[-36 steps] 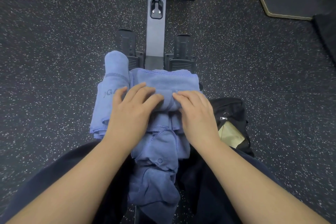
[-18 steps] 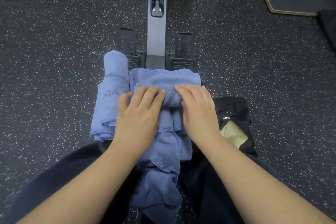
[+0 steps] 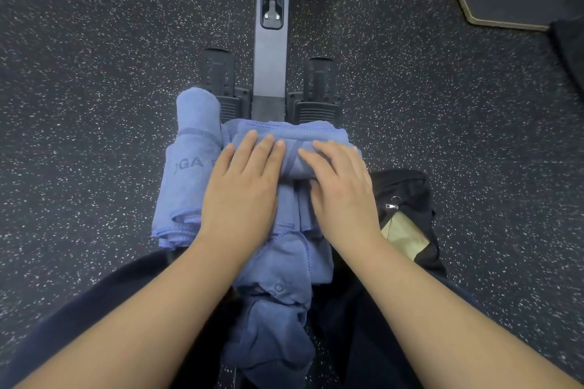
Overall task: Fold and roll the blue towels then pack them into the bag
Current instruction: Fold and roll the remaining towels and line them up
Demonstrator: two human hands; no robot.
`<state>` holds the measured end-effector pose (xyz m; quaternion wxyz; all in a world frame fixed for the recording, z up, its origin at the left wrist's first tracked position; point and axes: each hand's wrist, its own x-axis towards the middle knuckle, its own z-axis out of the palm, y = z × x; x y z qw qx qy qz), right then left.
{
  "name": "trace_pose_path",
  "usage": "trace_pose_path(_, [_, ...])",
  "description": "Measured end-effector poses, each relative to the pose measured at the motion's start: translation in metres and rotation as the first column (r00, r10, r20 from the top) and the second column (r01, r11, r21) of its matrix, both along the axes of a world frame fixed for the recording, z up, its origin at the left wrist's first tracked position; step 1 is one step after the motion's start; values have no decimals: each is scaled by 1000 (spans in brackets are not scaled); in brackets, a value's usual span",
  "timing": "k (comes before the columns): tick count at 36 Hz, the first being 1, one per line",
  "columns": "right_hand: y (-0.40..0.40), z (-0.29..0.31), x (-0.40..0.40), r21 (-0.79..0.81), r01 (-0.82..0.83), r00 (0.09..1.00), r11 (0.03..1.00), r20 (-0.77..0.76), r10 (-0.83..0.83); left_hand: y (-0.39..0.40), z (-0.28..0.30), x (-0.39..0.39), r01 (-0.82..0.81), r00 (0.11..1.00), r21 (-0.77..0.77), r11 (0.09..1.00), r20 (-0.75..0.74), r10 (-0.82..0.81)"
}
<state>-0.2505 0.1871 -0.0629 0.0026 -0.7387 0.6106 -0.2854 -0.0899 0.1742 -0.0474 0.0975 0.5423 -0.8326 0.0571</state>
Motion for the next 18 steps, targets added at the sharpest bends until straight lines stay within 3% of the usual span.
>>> trace_pose_path(14, [-27,-10,-2,-37,5,997,999,-77,-8,-23,-1,-7,-6,1000,9,1000,-16,6])
trace_pose_path(18, [-28,-5,-3,-36,-16,999,999,-39,15,-27,2,-6,33,998,25,999,-63,-31])
